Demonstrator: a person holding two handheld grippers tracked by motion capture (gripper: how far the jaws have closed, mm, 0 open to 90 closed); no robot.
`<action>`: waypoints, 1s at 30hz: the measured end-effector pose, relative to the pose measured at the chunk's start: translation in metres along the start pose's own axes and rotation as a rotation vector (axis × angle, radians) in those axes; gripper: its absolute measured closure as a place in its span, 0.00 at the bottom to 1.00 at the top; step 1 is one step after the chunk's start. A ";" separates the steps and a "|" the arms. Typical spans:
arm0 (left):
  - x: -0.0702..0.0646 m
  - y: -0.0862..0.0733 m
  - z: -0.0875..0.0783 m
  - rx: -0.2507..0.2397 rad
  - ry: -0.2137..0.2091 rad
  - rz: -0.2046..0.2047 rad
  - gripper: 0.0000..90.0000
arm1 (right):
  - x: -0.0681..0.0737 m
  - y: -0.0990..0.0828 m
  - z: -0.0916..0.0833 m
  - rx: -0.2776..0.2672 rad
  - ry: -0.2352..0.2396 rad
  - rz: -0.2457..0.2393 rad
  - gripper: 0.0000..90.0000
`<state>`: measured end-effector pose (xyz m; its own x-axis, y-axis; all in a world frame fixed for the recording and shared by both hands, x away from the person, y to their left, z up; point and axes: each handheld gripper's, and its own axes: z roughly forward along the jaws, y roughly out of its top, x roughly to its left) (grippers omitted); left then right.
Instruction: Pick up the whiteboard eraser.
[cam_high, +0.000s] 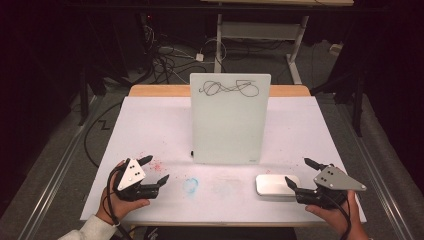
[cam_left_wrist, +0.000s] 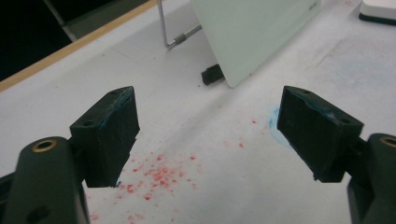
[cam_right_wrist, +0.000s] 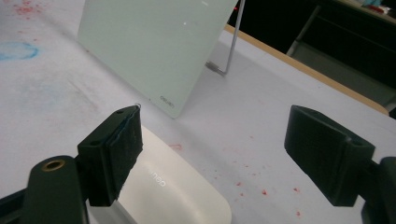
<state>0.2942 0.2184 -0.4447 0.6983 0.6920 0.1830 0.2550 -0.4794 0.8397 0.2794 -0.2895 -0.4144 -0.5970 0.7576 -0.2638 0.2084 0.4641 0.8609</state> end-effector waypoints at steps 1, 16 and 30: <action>0.000 0.000 0.000 0.000 0.000 0.000 0.22 | 0.000 0.000 0.000 0.003 0.006 -0.003 0.22; 0.001 -0.002 0.006 0.061 -0.003 0.003 0.22 | -0.012 -0.003 0.011 0.134 0.136 -0.080 0.22; -0.002 -0.003 0.008 0.088 -0.006 0.015 0.22 | -0.017 0.015 0.030 0.359 0.303 -0.262 0.26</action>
<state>0.2979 0.2144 -0.4519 0.7068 0.6809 0.1920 0.3021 -0.5359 0.7884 0.3161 -0.2817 -0.4098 -0.8505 0.4534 -0.2665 0.2425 0.7878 0.5662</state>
